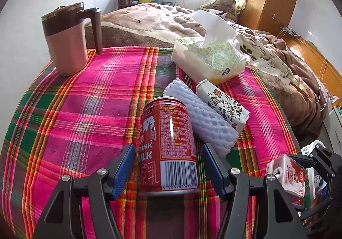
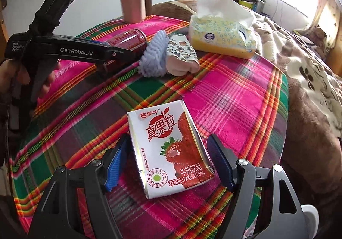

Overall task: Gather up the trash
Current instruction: 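Grasp the strawberry milk carton with the right tool while the left tool grasps the red milk can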

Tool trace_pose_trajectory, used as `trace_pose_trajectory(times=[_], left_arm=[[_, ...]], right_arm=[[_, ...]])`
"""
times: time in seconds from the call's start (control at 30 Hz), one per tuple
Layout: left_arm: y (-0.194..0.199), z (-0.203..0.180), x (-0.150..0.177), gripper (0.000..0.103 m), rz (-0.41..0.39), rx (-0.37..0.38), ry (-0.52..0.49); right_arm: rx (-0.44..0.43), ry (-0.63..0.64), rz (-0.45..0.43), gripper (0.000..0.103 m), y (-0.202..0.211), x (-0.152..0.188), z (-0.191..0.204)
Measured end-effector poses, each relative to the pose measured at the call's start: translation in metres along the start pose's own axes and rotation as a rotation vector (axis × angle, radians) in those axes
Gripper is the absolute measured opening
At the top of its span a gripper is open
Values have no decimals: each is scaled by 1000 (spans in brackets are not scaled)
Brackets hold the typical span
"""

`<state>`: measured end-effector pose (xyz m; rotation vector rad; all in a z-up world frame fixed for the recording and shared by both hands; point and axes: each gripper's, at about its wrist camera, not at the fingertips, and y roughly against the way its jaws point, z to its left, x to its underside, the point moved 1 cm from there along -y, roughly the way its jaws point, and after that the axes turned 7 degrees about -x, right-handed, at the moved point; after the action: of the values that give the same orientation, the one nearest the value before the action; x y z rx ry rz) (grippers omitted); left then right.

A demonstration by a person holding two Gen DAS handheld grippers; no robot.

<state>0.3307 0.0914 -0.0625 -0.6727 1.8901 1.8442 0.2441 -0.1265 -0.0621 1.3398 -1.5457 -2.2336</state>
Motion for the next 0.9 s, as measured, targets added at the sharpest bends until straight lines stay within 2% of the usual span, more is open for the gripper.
trace_pose_trajectory(times=[0.27, 0.3, 0.33, 0.43, 0.63, 0.9], left_arm=[[-8, 0, -4, 63, -5, -5, 21], [-8, -1, -3, 61, -7, -4, 17], [-7, -2, -3, 54, -12, -10, 12], [-5, -3, -2, 53, -20, -6, 12], [3, 0, 7, 52, -29, -8, 21], [29, -2, 22, 52, -58, -8, 11]], right_arm=[[3, -115, -26, 74, -1, 3, -14], [3, -126, -32, 72, -1, 4, -15], [3, -131, -39, 66, -1, 5, -15], [16, -141, -51, 57, 1, 5, -13], [41, -146, -86, 57, 5, 9, -9], [45, -214, -155, 56, 22, 15, -9]])
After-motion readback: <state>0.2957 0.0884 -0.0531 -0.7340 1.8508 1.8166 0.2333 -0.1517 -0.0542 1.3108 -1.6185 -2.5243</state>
